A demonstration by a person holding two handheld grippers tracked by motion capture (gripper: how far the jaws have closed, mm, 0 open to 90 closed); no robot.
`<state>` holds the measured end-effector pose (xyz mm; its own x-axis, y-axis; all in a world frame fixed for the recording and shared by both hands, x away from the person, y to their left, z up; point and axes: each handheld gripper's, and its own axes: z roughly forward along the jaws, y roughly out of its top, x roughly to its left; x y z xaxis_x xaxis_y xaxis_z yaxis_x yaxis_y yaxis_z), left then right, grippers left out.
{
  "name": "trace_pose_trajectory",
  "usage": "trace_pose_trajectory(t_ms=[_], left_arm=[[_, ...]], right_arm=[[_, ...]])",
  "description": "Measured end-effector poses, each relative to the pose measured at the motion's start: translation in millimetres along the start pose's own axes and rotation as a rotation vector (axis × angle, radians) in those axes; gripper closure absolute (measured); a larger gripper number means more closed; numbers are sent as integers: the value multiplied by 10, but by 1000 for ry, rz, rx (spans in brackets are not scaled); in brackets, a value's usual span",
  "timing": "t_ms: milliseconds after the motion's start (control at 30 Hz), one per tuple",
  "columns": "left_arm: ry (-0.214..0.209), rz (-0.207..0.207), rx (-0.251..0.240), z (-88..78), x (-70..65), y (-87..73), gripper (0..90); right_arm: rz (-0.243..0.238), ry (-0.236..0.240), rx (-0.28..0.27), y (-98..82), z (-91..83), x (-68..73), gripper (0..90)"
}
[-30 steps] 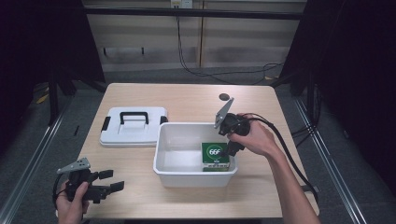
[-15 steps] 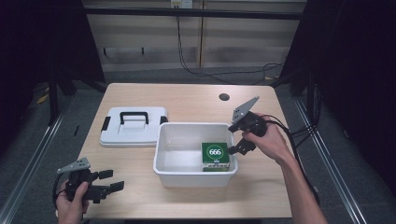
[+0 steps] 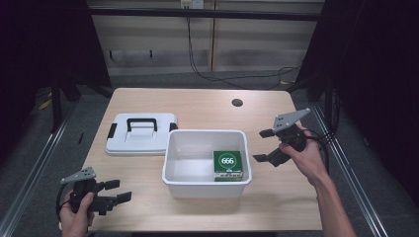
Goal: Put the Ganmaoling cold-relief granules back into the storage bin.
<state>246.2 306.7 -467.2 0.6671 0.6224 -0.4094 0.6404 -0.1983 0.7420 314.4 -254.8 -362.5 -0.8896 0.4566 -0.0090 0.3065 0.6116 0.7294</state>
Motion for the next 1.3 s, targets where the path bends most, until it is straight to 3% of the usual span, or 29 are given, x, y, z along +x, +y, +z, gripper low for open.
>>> trace_pose_trajectory(t_ms=[333,700,867,933,1100,1300], left_arm=[[-1,0,0,-1,0,0,162],[2,0,4,8,0,5,162],[1,2,3,6,-2,5,162],[2,1,0,1,1,2,162],[10,0,7,9,5,1,162],[11,5,7,7,0,2,162]], right_arm=[[53,-52,-80,-333,-188,90,123],[132,-155,-140,-809,-317,230,126],[157,-212,-122,-940,-307,269,126],[184,-225,-138,-1030,-281,304,128],[193,-250,-135,-1170,-203,432,129],[230,-267,-152,-1334,-160,477,129]])
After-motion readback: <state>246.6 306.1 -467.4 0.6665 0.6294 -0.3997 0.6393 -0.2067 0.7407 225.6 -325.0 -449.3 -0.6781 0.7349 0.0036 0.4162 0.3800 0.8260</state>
